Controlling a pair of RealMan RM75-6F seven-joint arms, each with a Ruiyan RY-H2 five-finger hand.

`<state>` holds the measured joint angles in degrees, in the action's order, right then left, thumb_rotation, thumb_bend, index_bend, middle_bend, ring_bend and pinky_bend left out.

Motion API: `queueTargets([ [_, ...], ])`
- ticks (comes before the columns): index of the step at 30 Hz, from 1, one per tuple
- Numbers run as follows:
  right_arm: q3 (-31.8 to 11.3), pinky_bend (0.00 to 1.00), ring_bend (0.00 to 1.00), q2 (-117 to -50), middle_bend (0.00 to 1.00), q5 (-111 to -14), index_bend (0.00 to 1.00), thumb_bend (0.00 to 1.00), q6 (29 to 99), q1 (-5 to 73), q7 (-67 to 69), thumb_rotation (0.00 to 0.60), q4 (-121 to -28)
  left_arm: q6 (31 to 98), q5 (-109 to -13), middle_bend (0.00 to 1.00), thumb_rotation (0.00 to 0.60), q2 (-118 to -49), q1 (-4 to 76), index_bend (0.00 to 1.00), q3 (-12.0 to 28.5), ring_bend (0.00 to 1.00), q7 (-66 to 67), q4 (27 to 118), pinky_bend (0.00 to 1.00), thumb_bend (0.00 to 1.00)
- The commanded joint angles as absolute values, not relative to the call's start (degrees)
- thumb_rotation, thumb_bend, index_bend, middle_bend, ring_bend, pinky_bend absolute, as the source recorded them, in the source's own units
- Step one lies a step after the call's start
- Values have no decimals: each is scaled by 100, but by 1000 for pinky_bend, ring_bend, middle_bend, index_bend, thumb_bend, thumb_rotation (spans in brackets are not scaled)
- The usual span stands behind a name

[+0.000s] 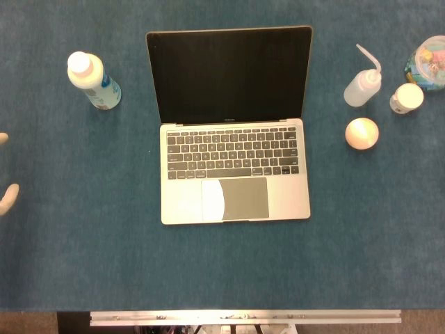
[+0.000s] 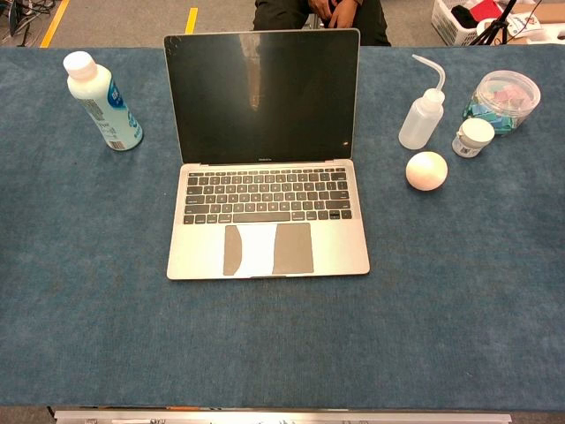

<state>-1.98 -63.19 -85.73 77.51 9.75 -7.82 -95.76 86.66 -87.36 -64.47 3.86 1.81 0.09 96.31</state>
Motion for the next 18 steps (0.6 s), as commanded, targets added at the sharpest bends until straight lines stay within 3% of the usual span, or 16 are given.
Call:
queueTargets([
  [1,-198,31,27,-6319,178,-8575,61,220,7741,982,-781,600,-9585,8671,-8755,159,600,-6446,382,226,169,94,11,9633,82,246],
  [10,-268,31,27,-6226,178,-8617,61,220,7473,1205,-711,600,-9735,8681,-8745,159,600,-6444,371,226,164,93,-14,9617,82,246],
  [18,-545,31,28,-6220,178,-8377,61,214,6722,1796,-640,600,-9880,8717,-8758,160,600,-6433,331,226,136,93,-96,9577,82,246],
])
